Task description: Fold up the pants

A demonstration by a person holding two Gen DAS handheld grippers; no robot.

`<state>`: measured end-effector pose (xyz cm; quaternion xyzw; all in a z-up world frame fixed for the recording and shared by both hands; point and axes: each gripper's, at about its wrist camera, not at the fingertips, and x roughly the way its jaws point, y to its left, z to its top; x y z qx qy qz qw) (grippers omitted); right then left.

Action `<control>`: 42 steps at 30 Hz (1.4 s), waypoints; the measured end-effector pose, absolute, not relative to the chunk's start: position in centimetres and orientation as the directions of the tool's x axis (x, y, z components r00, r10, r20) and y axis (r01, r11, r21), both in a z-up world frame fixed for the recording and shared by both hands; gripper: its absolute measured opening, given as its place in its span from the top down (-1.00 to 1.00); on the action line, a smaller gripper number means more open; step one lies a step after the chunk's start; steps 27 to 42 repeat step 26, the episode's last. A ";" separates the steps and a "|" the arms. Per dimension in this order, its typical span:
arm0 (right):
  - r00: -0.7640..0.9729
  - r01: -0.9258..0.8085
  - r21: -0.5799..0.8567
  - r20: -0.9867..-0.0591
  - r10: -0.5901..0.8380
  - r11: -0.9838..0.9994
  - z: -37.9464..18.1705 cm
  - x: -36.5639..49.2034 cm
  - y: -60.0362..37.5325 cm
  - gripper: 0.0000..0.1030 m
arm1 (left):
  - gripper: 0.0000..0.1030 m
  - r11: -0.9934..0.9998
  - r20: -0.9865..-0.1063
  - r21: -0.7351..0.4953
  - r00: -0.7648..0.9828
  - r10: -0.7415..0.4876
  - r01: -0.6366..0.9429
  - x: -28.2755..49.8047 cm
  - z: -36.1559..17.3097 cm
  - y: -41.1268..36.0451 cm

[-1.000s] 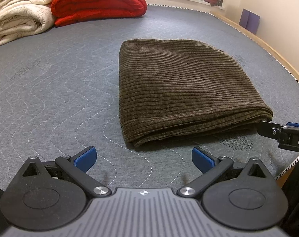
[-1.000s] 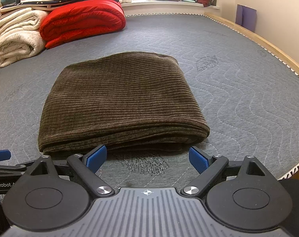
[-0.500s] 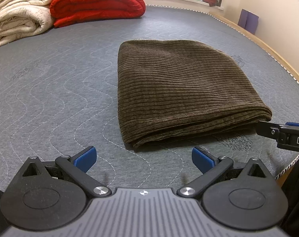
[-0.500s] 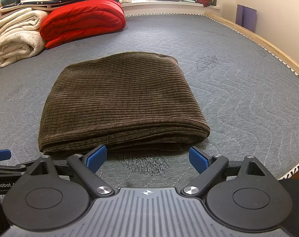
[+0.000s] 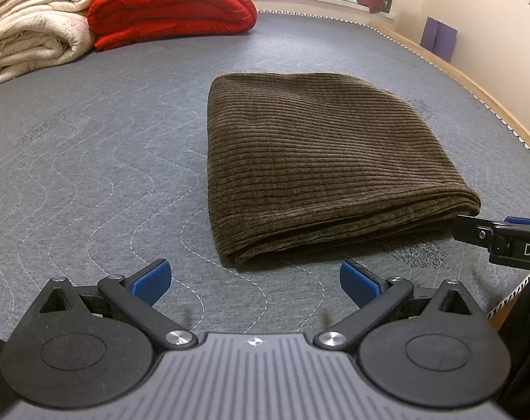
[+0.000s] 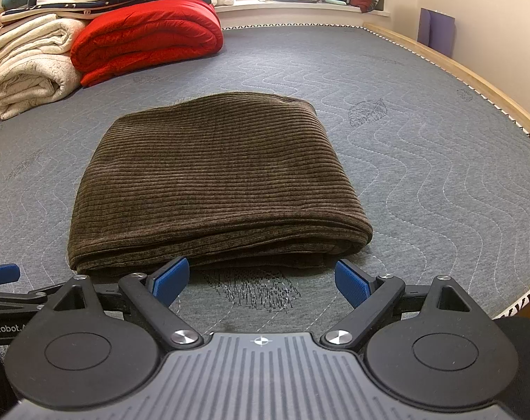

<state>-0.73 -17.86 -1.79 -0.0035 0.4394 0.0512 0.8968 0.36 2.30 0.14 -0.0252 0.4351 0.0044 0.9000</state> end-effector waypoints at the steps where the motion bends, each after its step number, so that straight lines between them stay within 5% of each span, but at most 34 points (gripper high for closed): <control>1: 0.608 -0.095 0.039 -0.789 0.089 0.995 -1.8 -0.7 -17.9 -0.77 | -0.99 0.999 -0.783 -0.042 0.622 -0.015 -0.029 0.3 0.1 2.4; 42: 0.609 -0.097 0.043 -0.788 0.093 0.994 -1.8 -0.7 -18.1 -0.77 | -0.99 0.999 -0.768 -0.036 0.639 -0.031 0.006 0.0 0.1 2.4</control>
